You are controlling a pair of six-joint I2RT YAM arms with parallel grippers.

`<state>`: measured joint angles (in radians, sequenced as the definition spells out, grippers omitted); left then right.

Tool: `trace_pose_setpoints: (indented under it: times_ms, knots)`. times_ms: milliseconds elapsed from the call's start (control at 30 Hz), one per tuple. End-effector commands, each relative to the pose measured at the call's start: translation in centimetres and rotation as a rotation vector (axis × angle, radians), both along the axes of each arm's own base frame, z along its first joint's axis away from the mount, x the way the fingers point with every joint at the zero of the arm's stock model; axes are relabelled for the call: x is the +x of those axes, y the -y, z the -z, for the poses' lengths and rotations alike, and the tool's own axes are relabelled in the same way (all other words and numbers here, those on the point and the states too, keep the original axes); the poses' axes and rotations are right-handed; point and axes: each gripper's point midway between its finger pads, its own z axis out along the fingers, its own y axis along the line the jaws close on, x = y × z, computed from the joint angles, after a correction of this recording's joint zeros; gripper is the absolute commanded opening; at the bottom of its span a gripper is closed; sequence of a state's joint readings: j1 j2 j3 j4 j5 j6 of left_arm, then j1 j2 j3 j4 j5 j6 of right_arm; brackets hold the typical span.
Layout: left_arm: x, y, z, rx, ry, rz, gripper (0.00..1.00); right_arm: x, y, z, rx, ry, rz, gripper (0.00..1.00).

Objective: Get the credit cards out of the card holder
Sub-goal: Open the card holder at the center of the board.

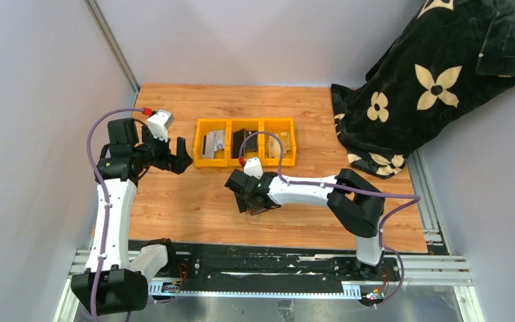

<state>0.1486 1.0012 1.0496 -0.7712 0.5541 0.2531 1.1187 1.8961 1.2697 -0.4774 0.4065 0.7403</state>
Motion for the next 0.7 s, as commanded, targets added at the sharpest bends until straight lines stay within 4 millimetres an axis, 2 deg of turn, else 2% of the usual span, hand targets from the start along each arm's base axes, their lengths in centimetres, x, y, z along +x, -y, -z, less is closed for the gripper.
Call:
trace_pose_setpoints:
  times_ms: [0,167,267,433,667]
  knots:
    - [0.0,0.2,-1.6,-0.017,0.023,0.001,1.00,-0.7,0.3,1.3,-0.058,-0.017,-0.027,0.99]
    - [0.0,0.2,-1.6,-0.025,0.018,0.001,1.00,-1.5,-0.2,1.6,-0.084,-0.009,-0.071,0.98]
    - [0.1,0.3,-1.6,-0.031,0.012,-0.001,1.00,-1.6,0.1,1.5,-0.107,0.004,-0.071,0.95]
    - [-0.1,0.6,-1.5,-0.051,0.001,0.003,1.00,-1.1,0.4,0.7,-0.090,0.045,-0.056,0.85]
    - [-0.6,1.6,-1.8,-0.139,-0.038,-0.015,1.00,-0.4,-1.1,-1.4,0.035,0.116,-0.096,0.74]
